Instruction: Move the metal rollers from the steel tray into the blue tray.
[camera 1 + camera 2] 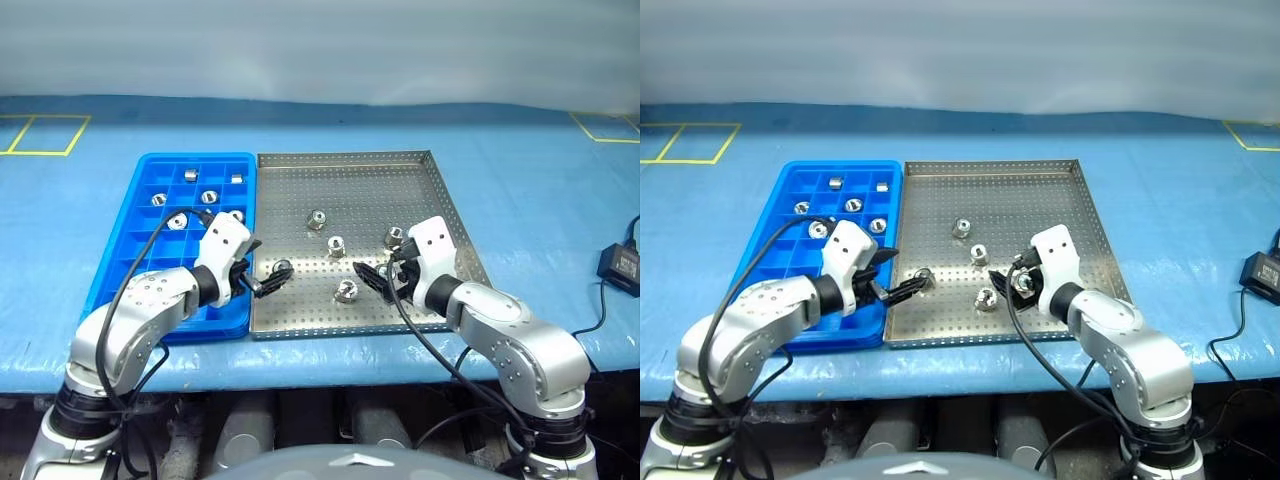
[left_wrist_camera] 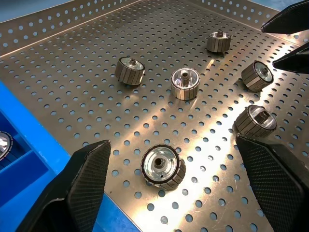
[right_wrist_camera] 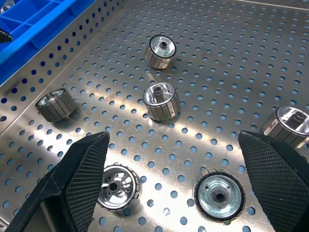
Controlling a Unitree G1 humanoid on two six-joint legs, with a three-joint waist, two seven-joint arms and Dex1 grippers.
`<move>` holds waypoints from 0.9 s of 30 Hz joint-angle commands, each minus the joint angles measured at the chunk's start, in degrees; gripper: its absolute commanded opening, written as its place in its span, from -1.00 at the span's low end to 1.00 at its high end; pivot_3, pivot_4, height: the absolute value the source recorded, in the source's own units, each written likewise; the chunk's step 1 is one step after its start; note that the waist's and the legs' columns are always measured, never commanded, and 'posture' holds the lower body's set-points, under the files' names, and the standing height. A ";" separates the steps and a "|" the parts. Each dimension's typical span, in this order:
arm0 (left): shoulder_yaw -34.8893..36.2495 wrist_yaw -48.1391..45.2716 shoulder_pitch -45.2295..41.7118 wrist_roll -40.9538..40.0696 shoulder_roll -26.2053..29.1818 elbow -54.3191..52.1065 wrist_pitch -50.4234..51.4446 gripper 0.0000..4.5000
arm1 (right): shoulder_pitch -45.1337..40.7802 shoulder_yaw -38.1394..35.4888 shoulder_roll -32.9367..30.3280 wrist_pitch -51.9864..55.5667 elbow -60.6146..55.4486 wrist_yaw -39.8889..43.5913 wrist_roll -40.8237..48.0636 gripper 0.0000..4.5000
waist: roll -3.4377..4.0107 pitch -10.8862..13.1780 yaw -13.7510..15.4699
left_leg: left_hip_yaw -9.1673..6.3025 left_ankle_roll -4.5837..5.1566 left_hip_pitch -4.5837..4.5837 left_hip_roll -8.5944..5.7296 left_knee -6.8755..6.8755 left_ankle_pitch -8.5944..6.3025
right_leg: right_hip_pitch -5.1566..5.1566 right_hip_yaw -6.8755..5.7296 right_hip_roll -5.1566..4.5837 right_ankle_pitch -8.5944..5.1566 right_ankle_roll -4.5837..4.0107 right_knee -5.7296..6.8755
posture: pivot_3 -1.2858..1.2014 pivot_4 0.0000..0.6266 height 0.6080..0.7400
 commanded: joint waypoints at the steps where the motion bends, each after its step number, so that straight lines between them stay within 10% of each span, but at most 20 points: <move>1: 1.61 1.49 -0.42 0.96 -0.26 -1.84 -1.19 1.00 | 0.07 0.39 -0.19 -0.69 -2.00 -1.04 -0.20 0.99 | 0.00 0.00 0.00 | 0.00 0.00 0.00 0.00 0.00 0.00 | 0.00 0.00 0.00 0.00 0.00 0.00 | 0.09 -0.52 1.00; 27: -3.65 -2.54 -0.73 7.02 3.82 -1.00 -5.02 1.00 | 1.43 1.08 -1.37 -0.59 -2.34 -2.80 -0.65 0.99 | 0.00 0.00 -0.07 | 0.04 0.00 0.00 0.00 0.01 0.00 | -0.01 0.03 0.00 0.01 0.02 0.00 | 0.08 -0.52 1.00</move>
